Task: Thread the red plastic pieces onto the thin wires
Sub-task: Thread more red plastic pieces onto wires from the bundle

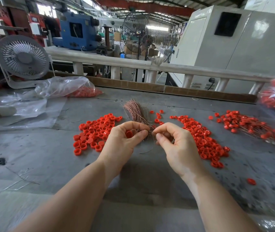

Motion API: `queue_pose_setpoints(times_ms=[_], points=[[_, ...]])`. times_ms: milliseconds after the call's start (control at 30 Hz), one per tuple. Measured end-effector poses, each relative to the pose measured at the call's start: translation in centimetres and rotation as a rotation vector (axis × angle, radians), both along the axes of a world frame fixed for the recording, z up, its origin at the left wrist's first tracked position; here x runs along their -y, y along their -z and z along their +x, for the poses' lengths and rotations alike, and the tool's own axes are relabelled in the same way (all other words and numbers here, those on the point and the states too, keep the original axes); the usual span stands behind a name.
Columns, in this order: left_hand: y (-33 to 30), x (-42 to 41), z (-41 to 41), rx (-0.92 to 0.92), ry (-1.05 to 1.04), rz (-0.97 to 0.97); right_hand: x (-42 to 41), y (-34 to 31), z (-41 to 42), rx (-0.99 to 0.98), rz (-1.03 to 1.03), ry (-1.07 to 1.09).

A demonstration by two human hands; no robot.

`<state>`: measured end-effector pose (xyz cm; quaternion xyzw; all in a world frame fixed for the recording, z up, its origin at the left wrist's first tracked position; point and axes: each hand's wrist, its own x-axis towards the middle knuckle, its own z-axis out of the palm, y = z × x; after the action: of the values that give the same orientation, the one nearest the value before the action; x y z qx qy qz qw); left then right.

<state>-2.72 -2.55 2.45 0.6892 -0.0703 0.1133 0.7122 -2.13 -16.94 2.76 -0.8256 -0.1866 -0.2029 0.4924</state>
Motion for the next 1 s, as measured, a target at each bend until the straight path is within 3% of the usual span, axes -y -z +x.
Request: queue_pose_setpoints(times_ms=[367,833,900,1000], points=[[0.07,0.23,0.08,0.130,-0.112,0.254,-0.06,0.08,0.03,0.006,0.000,0.009],[-0.20,0.40,-0.18,0.170,-0.093,0.379,0.08,-0.06,0.03,0.005,-0.041,0.046],[-0.15,0.36,-0.14,0.146,-0.105,0.361,0.08,-0.07,0.06,0.003,-0.043,0.052],[0.00,0.22,-0.02,-0.022,-0.077,0.131,0.16,-0.09,0.14,-0.004,-0.016,0.068]])
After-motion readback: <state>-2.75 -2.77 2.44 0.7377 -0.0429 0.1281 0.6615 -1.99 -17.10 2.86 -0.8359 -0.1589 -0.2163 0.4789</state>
